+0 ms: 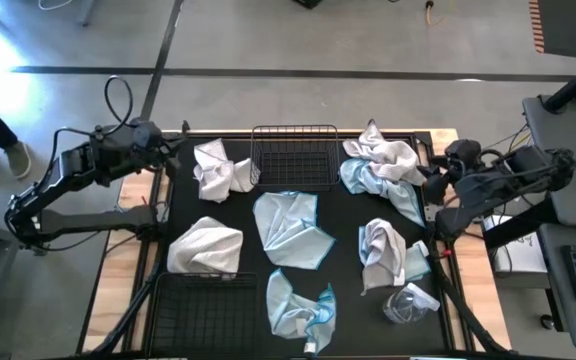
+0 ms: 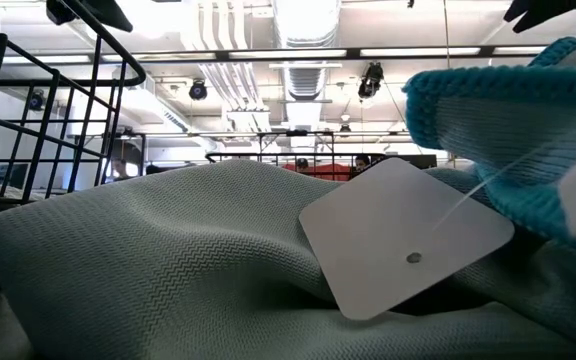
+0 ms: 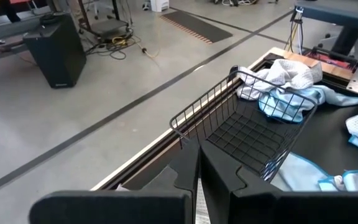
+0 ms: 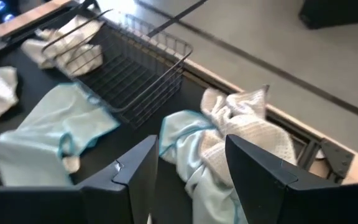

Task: Sort microfiber towel by color & place in baskets
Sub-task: Put the top right white microfiber cloth into the top wire basket

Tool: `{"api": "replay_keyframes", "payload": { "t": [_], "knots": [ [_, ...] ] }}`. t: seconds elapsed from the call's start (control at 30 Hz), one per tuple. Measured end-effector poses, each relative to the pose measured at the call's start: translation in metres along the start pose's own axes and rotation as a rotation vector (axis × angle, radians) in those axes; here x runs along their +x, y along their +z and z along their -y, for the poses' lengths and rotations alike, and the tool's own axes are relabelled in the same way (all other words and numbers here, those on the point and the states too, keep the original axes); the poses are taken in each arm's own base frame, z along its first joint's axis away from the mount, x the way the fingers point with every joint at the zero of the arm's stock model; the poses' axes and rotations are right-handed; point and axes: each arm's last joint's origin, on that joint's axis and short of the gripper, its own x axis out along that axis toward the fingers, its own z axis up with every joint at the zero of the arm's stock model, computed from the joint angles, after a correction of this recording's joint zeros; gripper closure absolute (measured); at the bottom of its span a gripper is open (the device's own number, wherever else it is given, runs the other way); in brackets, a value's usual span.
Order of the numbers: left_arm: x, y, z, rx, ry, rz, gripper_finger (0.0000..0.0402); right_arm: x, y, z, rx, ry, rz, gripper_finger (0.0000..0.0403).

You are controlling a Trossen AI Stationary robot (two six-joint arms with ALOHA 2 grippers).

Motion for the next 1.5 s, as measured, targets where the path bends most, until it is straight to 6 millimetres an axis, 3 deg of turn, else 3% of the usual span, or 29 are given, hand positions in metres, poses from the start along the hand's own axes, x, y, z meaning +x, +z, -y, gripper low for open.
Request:
{"api": "replay_keyframes", "payload": {
  "t": [0.63,0.87,1.03,1.27,1.5],
  "knots": [
    [-0.009,-0.001,-0.004,0.028,-0.004,0.035,0.0402,0.032,0.001,0.016,0.188,-0.353,-0.1,0.022],
    [-0.011,-0.001,-0.004,0.041,-0.004,0.041,0.0402,0.072,0.009,0.01,0.142,-0.522,-0.227,0.022],
    [-0.011,-0.001,-0.004,0.055,-0.005,0.042,0.0402,0.104,0.015,0.009,0.097,-0.503,-0.342,0.022],
    [-0.014,-0.002,-0.006,0.052,-0.005,0.05,0.0402,0.14,0.035,0.011,0.115,-0.235,-0.344,0.022],
    [-0.02,-0.003,-0.008,0.043,-0.008,0.071,0.0402,0.162,0.036,0.035,0.118,-0.303,-0.429,0.022]
  ]
}}
